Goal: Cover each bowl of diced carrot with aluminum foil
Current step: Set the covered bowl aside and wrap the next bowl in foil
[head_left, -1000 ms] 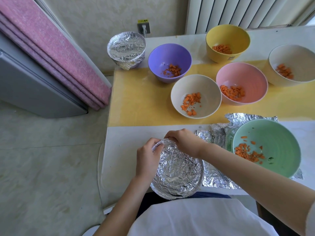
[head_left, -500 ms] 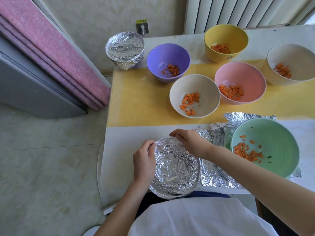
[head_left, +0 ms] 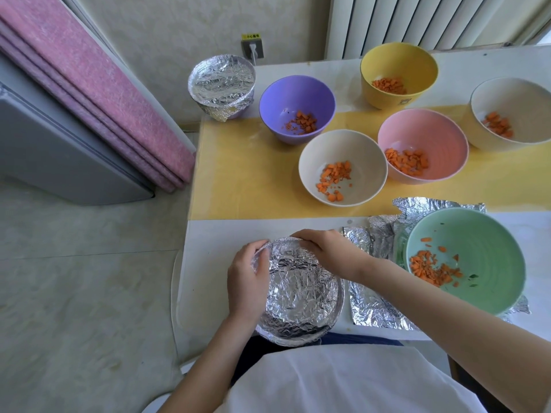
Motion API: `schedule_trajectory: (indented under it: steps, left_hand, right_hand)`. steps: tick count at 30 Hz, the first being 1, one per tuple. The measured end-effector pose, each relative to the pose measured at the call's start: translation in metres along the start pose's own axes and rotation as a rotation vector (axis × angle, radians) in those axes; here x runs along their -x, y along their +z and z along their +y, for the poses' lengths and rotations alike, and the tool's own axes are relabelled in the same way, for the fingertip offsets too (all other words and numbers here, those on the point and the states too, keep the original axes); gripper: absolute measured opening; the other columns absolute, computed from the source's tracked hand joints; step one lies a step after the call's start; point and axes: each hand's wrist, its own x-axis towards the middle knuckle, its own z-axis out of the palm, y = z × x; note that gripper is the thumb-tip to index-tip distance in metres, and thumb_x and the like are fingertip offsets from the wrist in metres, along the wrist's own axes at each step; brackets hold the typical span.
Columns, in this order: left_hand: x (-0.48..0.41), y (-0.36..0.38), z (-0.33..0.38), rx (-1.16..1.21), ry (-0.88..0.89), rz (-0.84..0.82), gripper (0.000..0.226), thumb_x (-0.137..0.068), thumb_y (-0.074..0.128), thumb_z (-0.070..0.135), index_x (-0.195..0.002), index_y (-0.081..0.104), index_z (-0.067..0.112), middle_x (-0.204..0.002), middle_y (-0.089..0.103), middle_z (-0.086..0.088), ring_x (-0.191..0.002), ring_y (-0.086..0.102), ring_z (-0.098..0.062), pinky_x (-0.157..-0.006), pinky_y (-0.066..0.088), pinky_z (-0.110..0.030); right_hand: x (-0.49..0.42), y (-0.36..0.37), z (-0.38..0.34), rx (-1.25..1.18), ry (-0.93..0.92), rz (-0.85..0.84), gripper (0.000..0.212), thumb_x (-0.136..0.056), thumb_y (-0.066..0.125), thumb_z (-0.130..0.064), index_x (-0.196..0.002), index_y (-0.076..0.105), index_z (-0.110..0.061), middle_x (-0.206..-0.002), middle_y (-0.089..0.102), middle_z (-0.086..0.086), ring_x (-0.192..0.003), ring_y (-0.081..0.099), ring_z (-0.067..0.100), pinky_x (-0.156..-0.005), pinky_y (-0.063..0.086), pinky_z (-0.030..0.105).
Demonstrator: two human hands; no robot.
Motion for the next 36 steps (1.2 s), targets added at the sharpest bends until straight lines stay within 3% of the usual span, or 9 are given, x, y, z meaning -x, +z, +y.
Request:
schedule_trajectory:
  steps: [4, 7, 9, 13, 18, 25, 27, 30, 36]
  left_hand:
    - [-0.004, -0.005, -0.001, -0.058, 0.124, -0.014, 0.016, -0.091, 0.057, 0.006, -0.103, 0.067, 0.010, -0.093, 0.056, 0.001, -0.088, 0.056, -0.013, -0.075, 0.040, -0.009]
    - [-0.006, -0.005, -0.002, -0.089, 0.127, -0.008, 0.018, -0.090, 0.057, 0.004, -0.103, 0.069, 0.009, -0.089, 0.054, 0.000, -0.086, 0.056, -0.019, -0.074, 0.043, -0.022]
    - [-0.006, -0.003, -0.001, -0.094, 0.130, -0.018, 0.018, -0.090, 0.057, 0.003, -0.103, 0.069, 0.008, -0.087, 0.053, 0.001, -0.084, 0.056, -0.020, -0.074, 0.042, -0.021]
    - [-0.004, 0.000, 0.004, -0.104, 0.140, -0.017, 0.018, -0.090, 0.056, 0.002, -0.101, 0.069, 0.008, -0.084, 0.051, 0.001, -0.083, 0.053, -0.019, -0.073, 0.036, -0.013]
    - [-0.001, 0.005, 0.008, -0.151, 0.166, -0.024, 0.016, -0.089, 0.057, 0.002, -0.098, 0.069, 0.007, -0.084, 0.047, 0.005, -0.084, 0.051, -0.018, -0.075, 0.033, -0.014]
    - [-0.003, 0.001, 0.013, -0.057, 0.142, -0.002, 0.012, -0.086, 0.063, 0.007, -0.097, 0.066, 0.010, -0.085, 0.054, 0.010, -0.087, 0.057, -0.016, -0.077, 0.042, -0.018]
    - [-0.002, 0.001, 0.015, -0.042, 0.149, 0.012, 0.008, -0.083, 0.067, 0.006, -0.089, 0.063, 0.011, -0.081, 0.052, 0.015, -0.084, 0.057, -0.016, -0.074, 0.042, -0.017]
    - [0.000, 0.003, 0.016, -0.043, 0.166, 0.008, 0.010, -0.080, 0.069, 0.003, -0.082, 0.063, 0.011, -0.077, 0.052, 0.016, -0.080, 0.056, -0.016, -0.071, 0.039, -0.010]
    - [-0.003, 0.004, 0.015, -0.034, 0.166, 0.002, 0.009, -0.081, 0.069, 0.004, -0.083, 0.066, 0.012, -0.078, 0.055, 0.013, -0.080, 0.058, -0.016, -0.072, 0.045, -0.023]
  right_hand:
    - [0.001, -0.005, -0.004, -0.019, -0.048, -0.007, 0.031, -0.098, 0.045, -0.015, -0.126, 0.058, -0.013, -0.112, 0.068, 0.004, -0.084, 0.051, 0.007, -0.072, 0.031, 0.017]
    - [0.002, -0.007, -0.008, -0.018, -0.032, -0.006, 0.032, -0.097, 0.049, -0.017, -0.128, 0.057, -0.016, -0.123, 0.063, 0.000, -0.108, 0.059, 0.016, -0.091, 0.041, 0.025]
    - [0.000, -0.007, -0.011, -0.005, -0.037, -0.003, 0.033, -0.096, 0.052, -0.017, -0.129, 0.056, -0.017, -0.125, 0.062, -0.001, -0.116, 0.056, 0.017, -0.097, 0.041, 0.029]
    - [-0.003, -0.006, -0.014, 0.028, -0.048, 0.058, 0.029, -0.094, 0.054, -0.010, -0.120, 0.064, -0.015, -0.115, 0.068, 0.002, -0.108, 0.061, 0.020, -0.092, 0.045, 0.034]
    - [-0.004, -0.003, -0.011, 0.049, -0.046, 0.113, 0.028, -0.088, 0.054, 0.002, -0.106, 0.070, -0.011, -0.100, 0.072, 0.004, -0.093, 0.065, 0.021, -0.081, 0.047, 0.027]
    - [-0.016, -0.014, -0.011, 0.110, -0.081, -0.027, 0.034, -0.089, 0.051, 0.002, -0.117, 0.066, -0.012, -0.111, 0.069, 0.002, -0.101, 0.060, 0.018, -0.081, 0.038, 0.018]
    - [-0.015, -0.009, -0.009, 0.111, -0.103, -0.014, 0.033, -0.089, 0.052, 0.002, -0.114, 0.068, -0.013, -0.104, 0.071, 0.004, -0.098, 0.062, 0.022, -0.084, 0.043, 0.025]
    - [-0.013, 0.001, -0.002, 0.129, -0.118, -0.010, 0.039, -0.084, 0.049, 0.006, -0.108, 0.070, -0.016, -0.089, 0.070, 0.005, -0.084, 0.062, 0.025, -0.074, 0.049, 0.039]
    - [-0.010, -0.003, -0.006, 0.126, -0.119, -0.032, 0.036, -0.093, 0.048, -0.003, -0.121, 0.063, -0.019, -0.111, 0.069, 0.001, -0.100, 0.063, 0.021, -0.084, 0.049, 0.039]
